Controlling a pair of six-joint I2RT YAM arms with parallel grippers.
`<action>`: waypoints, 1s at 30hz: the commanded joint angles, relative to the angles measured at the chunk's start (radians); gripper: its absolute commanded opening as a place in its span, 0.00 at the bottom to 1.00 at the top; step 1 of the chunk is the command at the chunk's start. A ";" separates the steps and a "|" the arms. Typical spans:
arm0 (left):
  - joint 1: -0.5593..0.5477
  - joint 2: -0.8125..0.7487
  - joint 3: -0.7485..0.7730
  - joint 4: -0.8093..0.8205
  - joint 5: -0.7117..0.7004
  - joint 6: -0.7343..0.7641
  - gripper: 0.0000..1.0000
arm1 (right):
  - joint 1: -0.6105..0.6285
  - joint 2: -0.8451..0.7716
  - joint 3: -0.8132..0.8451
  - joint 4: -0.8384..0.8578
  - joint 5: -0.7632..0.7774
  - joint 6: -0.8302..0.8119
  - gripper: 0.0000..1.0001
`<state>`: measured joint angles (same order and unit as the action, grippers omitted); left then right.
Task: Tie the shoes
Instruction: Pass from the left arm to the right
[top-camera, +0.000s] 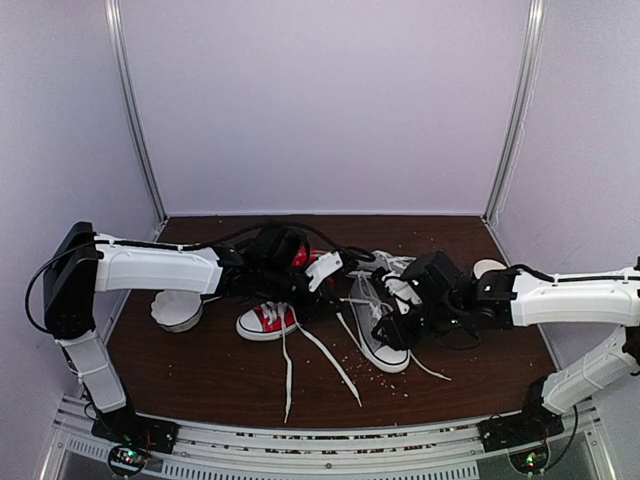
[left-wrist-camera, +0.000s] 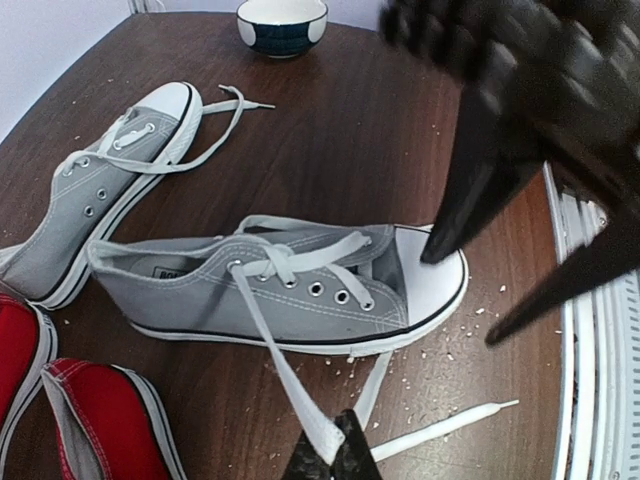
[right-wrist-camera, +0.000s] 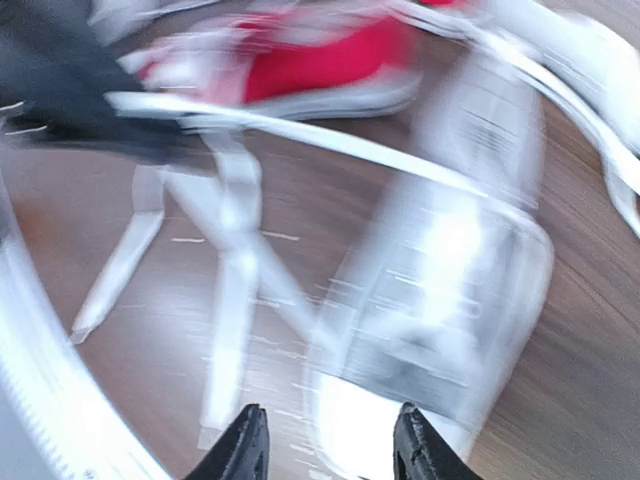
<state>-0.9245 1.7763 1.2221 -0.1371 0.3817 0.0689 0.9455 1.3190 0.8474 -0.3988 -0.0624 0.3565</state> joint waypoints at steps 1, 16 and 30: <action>0.004 -0.001 0.033 0.034 0.091 -0.043 0.00 | 0.037 0.096 -0.041 0.320 -0.171 -0.071 0.45; 0.027 0.022 0.033 0.066 0.036 -0.051 0.00 | 0.029 0.232 -0.139 0.533 -0.047 -0.149 0.40; 0.044 0.022 0.033 0.055 0.026 -0.040 0.00 | 0.026 0.239 -0.154 0.495 -0.078 -0.143 0.00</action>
<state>-0.9001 1.7954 1.2354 -0.1211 0.4179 0.0273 0.9752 1.5970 0.6994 0.1017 -0.1074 0.2100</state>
